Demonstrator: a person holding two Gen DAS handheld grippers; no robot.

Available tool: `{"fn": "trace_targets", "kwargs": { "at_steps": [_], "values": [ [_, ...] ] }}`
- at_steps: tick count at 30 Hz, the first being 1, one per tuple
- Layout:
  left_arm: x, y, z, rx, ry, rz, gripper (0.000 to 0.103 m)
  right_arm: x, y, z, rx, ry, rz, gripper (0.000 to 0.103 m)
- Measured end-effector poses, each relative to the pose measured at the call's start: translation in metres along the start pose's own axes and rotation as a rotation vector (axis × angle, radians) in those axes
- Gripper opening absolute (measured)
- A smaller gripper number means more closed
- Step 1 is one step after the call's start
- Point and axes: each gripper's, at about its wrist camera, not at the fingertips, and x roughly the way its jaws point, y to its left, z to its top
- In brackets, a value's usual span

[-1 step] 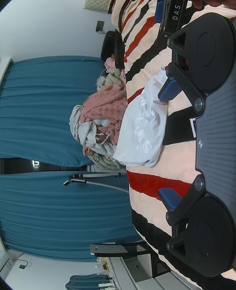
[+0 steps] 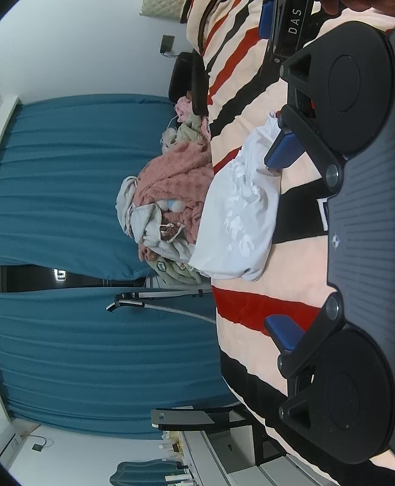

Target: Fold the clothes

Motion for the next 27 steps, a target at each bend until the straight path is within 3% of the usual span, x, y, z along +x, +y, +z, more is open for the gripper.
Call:
{"fn": "trace_targets", "kwargs": {
  "at_steps": [27],
  "values": [
    [-0.0007, -0.0043, -0.0038, 0.025, 0.005, 0.026, 0.103, 0.0006, -0.0001, 0.0008, 0.014, 0.016, 0.009, 0.089]
  ]
}}
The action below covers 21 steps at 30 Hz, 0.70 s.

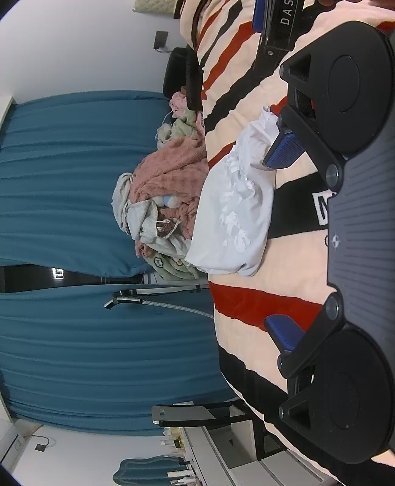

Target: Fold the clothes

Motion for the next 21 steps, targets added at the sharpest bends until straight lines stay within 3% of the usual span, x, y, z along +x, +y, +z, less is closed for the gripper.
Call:
{"fn": "trace_targets", "kwargs": {
  "at_steps": [21],
  "values": [
    [0.0054, 0.0022, -0.0037, -0.014, 0.044, -0.024, 0.103, -0.0016, -0.0023, -0.0003, 0.006, 0.001, 0.001, 0.089]
  ]
}}
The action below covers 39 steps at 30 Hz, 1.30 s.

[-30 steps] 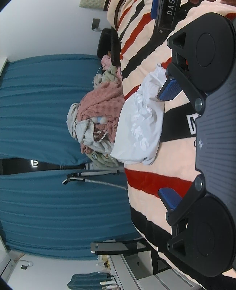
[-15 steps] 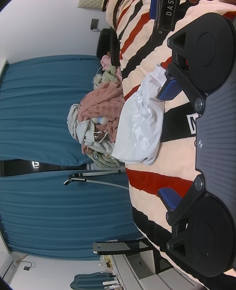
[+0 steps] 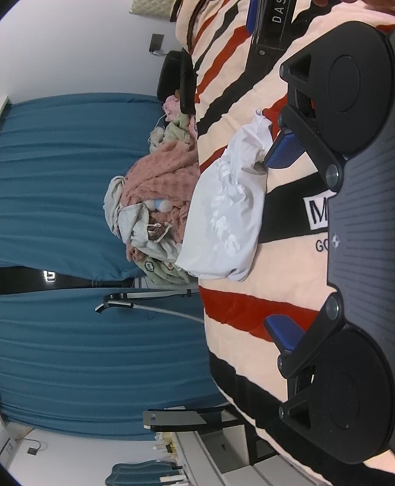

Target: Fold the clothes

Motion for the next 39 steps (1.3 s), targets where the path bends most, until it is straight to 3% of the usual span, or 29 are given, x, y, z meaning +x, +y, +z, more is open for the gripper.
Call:
{"fn": "trace_targets", "kwargs": {
  "at_steps": [11, 15, 19, 23, 28, 32, 35, 39],
  "values": [
    [0.006, -0.003, -0.007, 0.011, -0.001, 0.009, 0.103, 0.006, -0.003, 0.0, 0.011, 0.008, -0.023, 0.089],
    [0.024, -0.005, -0.006, 0.019, 0.036, -0.009, 0.103, 0.018, -0.009, 0.001, 0.038, 0.016, -0.055, 0.089],
    [0.047, -0.007, 0.001, 0.053, 0.007, 0.012, 0.103, 0.048, -0.013, 0.001, 0.053, 0.06, -0.08, 0.089],
    [0.081, -0.01, 0.009, 0.101, 0.054, 0.047, 0.103, 0.083, -0.016, -0.003, 0.01, 0.103, -0.065, 0.089],
    [0.109, -0.006, 0.002, 0.081, 0.095, 0.032, 0.103, 0.131, -0.014, -0.011, -0.05, 0.129, -0.025, 0.088],
    [0.122, -0.004, -0.009, 0.046, 0.136, -0.023, 0.103, 0.176, -0.004, -0.025, -0.191, 0.154, -0.019, 0.073],
    [0.129, -0.004, -0.014, 0.017, 0.142, -0.048, 0.103, 0.204, -0.001, -0.038, -0.264, 0.203, -0.07, 0.073],
    [0.139, -0.004, -0.017, 0.008, 0.144, -0.07, 0.103, 0.226, -0.01, -0.042, -0.238, 0.271, -0.169, 0.072]
  ]
}}
